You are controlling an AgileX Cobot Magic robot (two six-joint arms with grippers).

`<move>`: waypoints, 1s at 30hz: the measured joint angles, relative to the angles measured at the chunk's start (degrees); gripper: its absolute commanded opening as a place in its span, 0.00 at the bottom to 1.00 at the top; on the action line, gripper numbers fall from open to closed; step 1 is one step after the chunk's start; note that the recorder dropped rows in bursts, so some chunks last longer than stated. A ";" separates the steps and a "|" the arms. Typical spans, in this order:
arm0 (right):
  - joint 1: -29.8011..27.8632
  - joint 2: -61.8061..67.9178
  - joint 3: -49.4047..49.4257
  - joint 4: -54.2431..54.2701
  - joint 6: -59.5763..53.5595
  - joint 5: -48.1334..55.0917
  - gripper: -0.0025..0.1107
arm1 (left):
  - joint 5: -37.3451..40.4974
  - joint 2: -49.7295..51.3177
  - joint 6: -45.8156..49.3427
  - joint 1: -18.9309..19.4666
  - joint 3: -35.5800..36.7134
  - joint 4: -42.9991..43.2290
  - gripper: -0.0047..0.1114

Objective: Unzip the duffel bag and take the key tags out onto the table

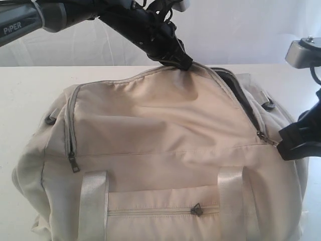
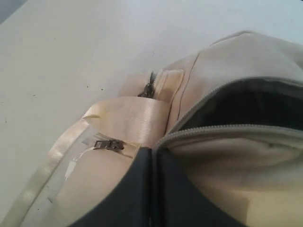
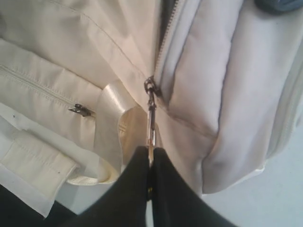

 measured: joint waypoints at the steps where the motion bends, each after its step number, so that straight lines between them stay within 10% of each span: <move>1: 0.00 -0.71 0.53 -0.11 0.00 0.00 0.02 | 0.00 0.00 0.00 0.00 0.00 0.00 0.04; 12: 0.00 -2.50 1.45 -0.68 0.11 -0.45 0.03 | 4.26 0.00 0.00 0.10 0.00 0.27 0.04; 23: 0.00 -2.50 1.45 -0.79 -0.84 -2.18 0.56 | 16.66 -2.30 2.24 0.49 0.00 0.68 0.04; 30: 0.00 -2.50 1.17 -0.79 -0.54 -2.56 0.58 | 22.83 -4.56 2.33 0.49 0.00 0.20 0.04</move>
